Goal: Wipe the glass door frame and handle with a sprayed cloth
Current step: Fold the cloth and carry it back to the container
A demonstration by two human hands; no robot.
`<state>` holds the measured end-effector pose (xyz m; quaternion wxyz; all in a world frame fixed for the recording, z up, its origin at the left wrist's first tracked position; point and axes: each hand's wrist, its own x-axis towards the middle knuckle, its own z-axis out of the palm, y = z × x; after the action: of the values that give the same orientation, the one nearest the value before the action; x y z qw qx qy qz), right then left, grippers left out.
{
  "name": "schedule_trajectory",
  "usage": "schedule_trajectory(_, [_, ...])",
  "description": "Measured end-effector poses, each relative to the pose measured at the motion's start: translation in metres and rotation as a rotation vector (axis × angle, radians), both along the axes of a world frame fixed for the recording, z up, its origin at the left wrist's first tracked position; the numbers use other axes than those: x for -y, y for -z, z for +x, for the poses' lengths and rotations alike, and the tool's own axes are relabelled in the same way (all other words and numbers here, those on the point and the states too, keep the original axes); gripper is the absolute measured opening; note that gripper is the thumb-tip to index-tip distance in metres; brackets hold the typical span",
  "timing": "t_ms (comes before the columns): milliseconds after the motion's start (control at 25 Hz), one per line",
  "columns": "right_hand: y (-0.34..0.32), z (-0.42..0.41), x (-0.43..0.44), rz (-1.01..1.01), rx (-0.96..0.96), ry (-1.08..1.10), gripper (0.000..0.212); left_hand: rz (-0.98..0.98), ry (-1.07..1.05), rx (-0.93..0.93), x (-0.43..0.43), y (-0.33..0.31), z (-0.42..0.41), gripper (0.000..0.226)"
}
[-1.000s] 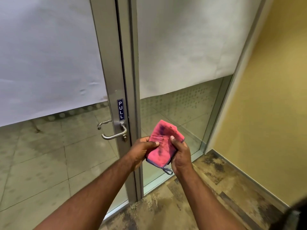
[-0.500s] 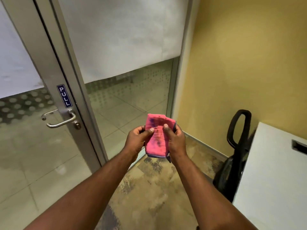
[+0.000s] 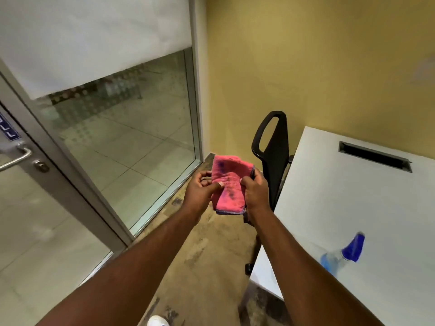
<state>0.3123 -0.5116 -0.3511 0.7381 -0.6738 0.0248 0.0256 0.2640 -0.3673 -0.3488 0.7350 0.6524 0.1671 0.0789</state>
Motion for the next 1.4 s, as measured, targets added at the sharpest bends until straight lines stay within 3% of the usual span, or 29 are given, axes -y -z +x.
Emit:
schedule_trajectory(200, [0.046, -0.002, 0.08, -0.093, -0.102, 0.122, 0.032, 0.124, 0.095, -0.093, 0.071, 0.039, 0.01, 0.024])
schedule_trajectory(400, [0.095, -0.005, 0.144, -0.171, -0.189, 0.266, 0.039, 0.116, 0.233, -0.168, 0.128, 0.081, 0.017, 0.013])
schedule_trajectory(560, [0.127, -0.006, 0.178, -0.231, -0.284, 0.348, 0.033, 0.114, 0.314, -0.218, 0.163, 0.109, 0.022, 0.018])
schedule_trajectory(920, [0.193, -0.011, 0.201, -0.327, -0.455, 0.401, 0.03, 0.303, 0.487, -0.359, 0.19, 0.172, 0.039, 0.039])
schedule_trajectory(1000, [0.209, -0.01, 0.2, -0.32, -0.505, 0.421, 0.03, 0.431, 0.549, -0.339, 0.192, 0.184, 0.04, 0.042])
schedule_trajectory(1160, [0.233, -0.007, 0.2, -0.357, -0.615, 0.453, 0.028, 0.886, 0.787, -0.089, 0.193, 0.204, 0.038, 0.03])
schedule_trajectory(1280, [0.246, -0.007, 0.202, -0.414, -0.683, 0.456, 0.022, 1.09, 0.871, 0.053, 0.198, 0.213, 0.038, 0.023])
schedule_trajectory(1400, [0.251, -0.002, 0.203, -0.487, -0.744, 0.452, 0.023, 1.259, 1.005, 0.07, 0.2, 0.226, 0.043, 0.044])
